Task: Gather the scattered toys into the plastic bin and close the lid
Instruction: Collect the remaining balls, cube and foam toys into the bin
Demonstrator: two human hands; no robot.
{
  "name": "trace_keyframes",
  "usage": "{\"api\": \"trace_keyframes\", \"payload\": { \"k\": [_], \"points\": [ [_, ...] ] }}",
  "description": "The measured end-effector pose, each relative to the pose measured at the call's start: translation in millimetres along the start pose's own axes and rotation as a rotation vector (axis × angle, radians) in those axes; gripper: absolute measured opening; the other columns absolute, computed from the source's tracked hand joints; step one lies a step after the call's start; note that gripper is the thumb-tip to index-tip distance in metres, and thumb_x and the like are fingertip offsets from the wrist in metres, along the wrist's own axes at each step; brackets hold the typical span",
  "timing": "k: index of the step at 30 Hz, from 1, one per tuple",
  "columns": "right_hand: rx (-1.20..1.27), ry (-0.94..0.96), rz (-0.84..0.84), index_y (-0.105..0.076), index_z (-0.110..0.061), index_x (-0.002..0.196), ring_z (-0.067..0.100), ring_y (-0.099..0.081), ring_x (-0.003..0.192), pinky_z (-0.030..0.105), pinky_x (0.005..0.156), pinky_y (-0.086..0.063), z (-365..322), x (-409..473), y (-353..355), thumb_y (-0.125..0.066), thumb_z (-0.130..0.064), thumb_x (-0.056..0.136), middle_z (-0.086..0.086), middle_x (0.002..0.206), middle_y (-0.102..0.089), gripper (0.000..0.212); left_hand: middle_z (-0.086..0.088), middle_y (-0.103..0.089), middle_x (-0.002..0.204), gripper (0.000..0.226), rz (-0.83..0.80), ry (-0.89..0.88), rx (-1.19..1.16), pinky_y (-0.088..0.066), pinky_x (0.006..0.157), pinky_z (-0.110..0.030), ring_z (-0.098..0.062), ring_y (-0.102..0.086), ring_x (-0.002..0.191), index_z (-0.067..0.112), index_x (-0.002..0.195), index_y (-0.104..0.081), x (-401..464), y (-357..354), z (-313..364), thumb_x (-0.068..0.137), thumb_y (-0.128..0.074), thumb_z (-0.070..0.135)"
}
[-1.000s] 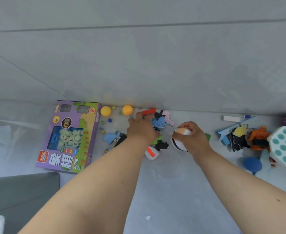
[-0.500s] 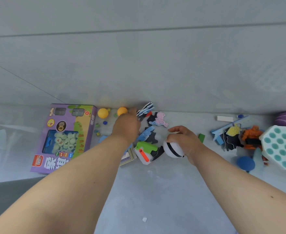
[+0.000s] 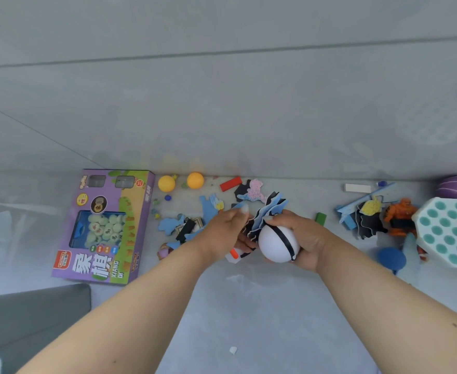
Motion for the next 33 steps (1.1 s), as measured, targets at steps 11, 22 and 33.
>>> {"api": "trace_keyframes", "payload": {
  "k": [11,22,33],
  "points": [
    [0.163,0.109,0.045,-0.061,-0.022,0.11,0.035,-0.061,0.092,0.041,0.067,-0.054,-4.4,-0.7,31.0,-0.057,-0.02,0.088,0.013,0.107,-0.064,0.023,-0.011,-0.051,0.123,0.051,0.511,0.053,0.966,-0.044,0.087,-0.036,-0.028,-0.048,0.116,0.007,0.126,-0.045,60.5,-0.3,-18.9,0.086,-0.065,0.032],
    [0.195,0.151,0.048,-0.062,-0.023,0.101,0.033,-0.063,0.084,0.039,0.066,-0.055,-13.3,-2.8,40.0,-0.054,-0.017,0.089,0.01,0.097,-0.067,0.015,-0.008,-0.059,0.109,0.052,0.406,0.064,1.013,-0.04,0.081,-0.033,-0.029,-0.05,0.106,0.01,0.106,-0.055,76.2,17.0,1.7,0.074,-0.074,0.047],
    [0.202,0.177,0.04,-0.063,-0.022,0.102,0.032,-0.062,0.088,0.038,0.065,-0.055,-17.4,-1.9,41.2,-0.054,-0.019,0.09,0.009,0.099,-0.067,0.016,-0.011,-0.042,0.133,0.057,0.364,-0.259,1.162,-0.038,0.09,-0.034,-0.029,-0.04,0.121,0.008,0.129,-0.041,87.1,-9.4,14.5,0.08,-0.069,0.017]
  ]
}}
Point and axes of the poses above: each hand's wrist, its own x-axis towards the middle knuckle, its own y-axis out of the back of the hand, z = x × y, the point moved 1 cm from there along x, towards the middle knuckle
